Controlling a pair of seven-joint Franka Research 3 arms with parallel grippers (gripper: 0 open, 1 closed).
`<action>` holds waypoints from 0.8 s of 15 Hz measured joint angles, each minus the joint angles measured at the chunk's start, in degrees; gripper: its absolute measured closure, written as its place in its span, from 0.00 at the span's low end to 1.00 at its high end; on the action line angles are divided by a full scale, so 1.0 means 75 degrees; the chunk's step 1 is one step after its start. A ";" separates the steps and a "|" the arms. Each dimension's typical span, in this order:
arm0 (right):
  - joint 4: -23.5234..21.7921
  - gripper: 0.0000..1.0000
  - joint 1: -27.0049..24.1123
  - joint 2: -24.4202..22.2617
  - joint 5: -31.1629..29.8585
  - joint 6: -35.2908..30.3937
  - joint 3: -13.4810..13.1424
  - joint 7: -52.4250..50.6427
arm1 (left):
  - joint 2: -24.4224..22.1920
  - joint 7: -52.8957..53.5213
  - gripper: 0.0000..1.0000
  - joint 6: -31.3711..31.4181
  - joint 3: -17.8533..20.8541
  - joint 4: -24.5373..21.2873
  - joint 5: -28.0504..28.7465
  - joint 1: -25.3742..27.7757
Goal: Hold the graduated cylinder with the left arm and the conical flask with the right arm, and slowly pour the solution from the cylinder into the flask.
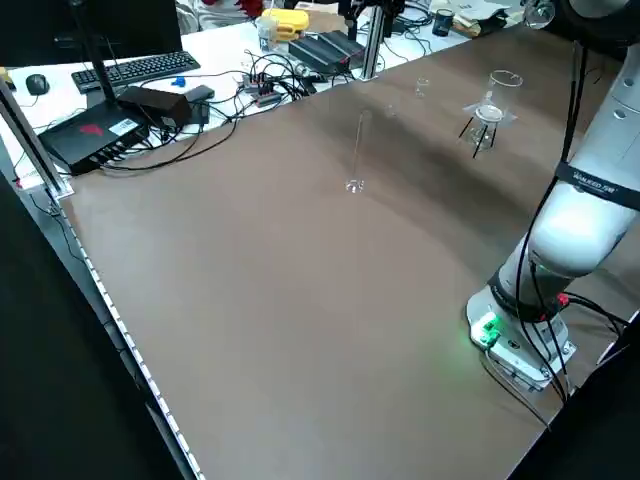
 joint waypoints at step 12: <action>-0.1913 0.61 -0.3572 0.0318 0.2360 -0.0567 -0.0006 -0.5065 | -0.0013 -0.1050 0.00 0.0000 0.0017 0.0299 -0.0009 0.0014</action>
